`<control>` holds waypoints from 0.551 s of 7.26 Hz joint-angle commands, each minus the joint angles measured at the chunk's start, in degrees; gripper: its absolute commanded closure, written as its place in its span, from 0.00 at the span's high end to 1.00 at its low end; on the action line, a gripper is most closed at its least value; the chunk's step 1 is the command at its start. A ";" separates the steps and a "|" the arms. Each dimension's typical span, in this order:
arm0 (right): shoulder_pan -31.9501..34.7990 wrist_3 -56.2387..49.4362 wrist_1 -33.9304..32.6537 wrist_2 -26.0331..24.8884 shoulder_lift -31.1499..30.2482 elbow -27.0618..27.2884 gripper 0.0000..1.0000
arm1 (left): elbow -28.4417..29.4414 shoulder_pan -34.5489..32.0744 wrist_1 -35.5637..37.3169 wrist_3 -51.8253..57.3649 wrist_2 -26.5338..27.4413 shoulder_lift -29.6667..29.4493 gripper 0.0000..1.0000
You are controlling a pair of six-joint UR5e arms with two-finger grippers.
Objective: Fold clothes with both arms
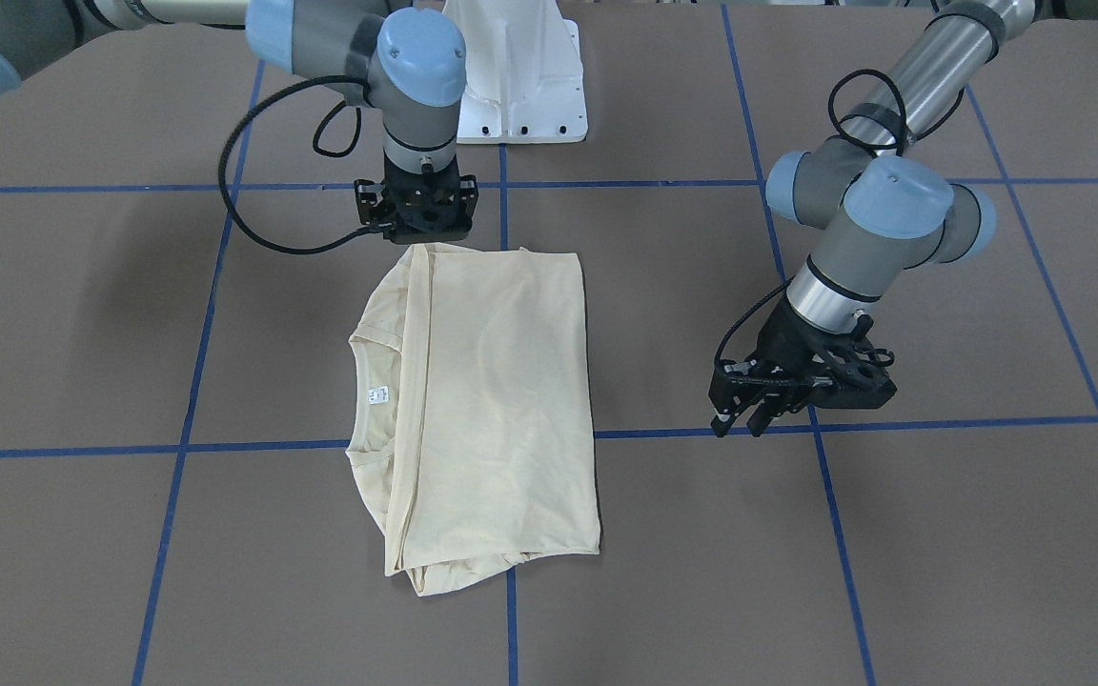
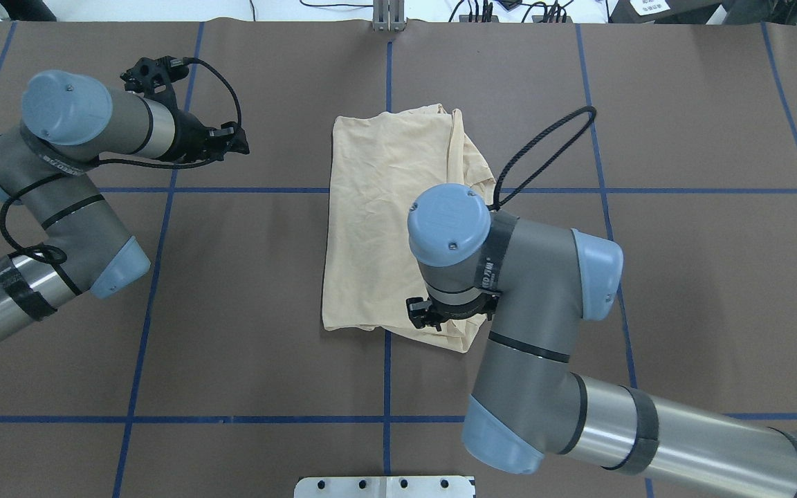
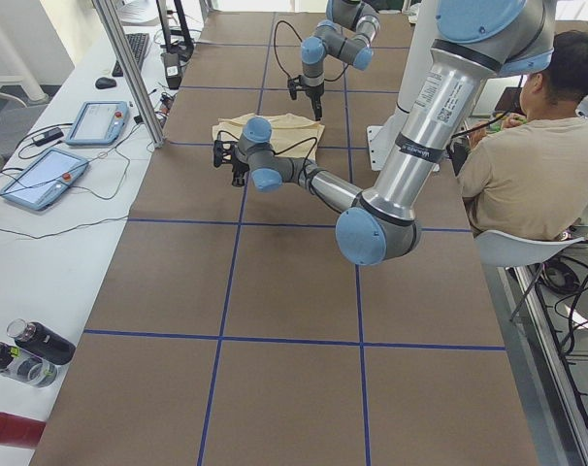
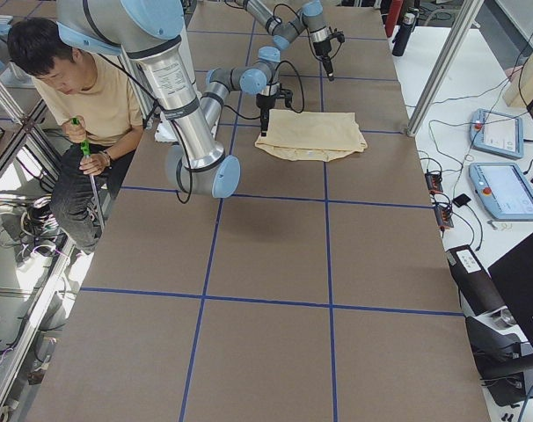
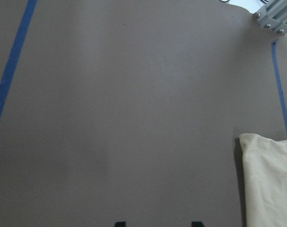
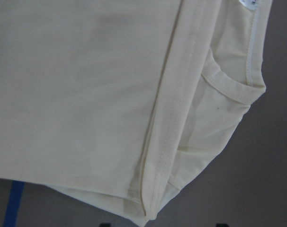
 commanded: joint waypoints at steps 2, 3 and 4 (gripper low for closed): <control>-1.31 -11.10 -4.75 -2.95 7.87 -11.52 0.44 | -0.31 0.11 1.40 -0.09 0.39 1.46 0.56; -1.75 -11.10 -4.76 -3.30 9.47 -13.65 0.35 | -0.31 0.28 1.31 -0.09 0.48 1.46 0.56; -2.10 -11.19 -4.85 -4.18 9.05 -14.02 0.33 | -0.31 0.28 1.31 -0.09 0.48 1.46 0.56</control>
